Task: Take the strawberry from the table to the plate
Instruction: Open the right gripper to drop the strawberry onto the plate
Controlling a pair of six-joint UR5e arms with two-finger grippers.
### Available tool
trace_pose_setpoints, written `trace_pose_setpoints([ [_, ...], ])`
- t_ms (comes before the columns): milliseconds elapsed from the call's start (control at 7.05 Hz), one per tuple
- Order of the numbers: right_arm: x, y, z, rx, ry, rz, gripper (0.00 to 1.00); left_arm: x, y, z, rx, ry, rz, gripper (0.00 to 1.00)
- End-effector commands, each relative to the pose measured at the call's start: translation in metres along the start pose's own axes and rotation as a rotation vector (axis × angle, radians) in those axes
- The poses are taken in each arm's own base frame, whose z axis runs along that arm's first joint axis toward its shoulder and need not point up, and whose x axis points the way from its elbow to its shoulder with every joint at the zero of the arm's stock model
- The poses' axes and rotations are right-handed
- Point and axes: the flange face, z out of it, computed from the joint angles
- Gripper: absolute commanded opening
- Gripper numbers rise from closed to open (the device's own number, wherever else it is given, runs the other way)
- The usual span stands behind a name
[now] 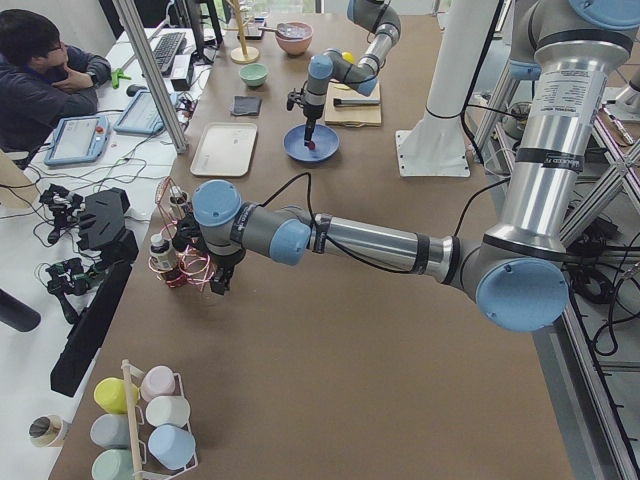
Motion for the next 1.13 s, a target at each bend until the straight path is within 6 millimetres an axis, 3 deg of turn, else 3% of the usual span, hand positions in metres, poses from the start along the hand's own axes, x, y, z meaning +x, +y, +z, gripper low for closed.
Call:
trace_pose_setpoints([
  [0,0.053,-0.087,-0.047,-0.026,-0.047,0.028,1.0,-0.002,0.002,-0.003,0.006,0.001,0.004,0.98],
  [142,0.117,-0.124,-0.061,-0.011,-0.028,-0.029,1.0,-0.013,0.013,0.0,-0.007,-0.003,0.04,0.98],
  [284,0.196,-0.164,-0.079,-0.024,-0.015,-0.09,1.0,-0.02,0.015,-0.008,0.004,-0.012,0.036,0.98],
  [425,0.273,-0.192,-0.099,-0.026,-0.002,-0.146,1.0,-0.03,0.018,-0.001,-0.011,-0.021,0.019,0.98],
  [567,0.354,-0.213,-0.12,-0.029,0.009,-0.19,1.0,-0.049,0.041,0.013,-0.044,-0.024,-0.023,0.98],
  [709,0.428,-0.224,-0.139,-0.033,0.019,-0.246,1.0,-0.066,0.055,0.02,-0.063,-0.027,-0.059,0.98],
  [851,0.498,-0.222,-0.151,-0.032,0.051,-0.294,1.0,-0.077,0.059,0.009,-0.046,-0.034,-0.081,0.98],
  [993,0.572,-0.208,-0.162,-0.042,0.078,-0.354,1.0,-0.081,0.06,0.005,-0.039,-0.069,-0.081,0.98],
])
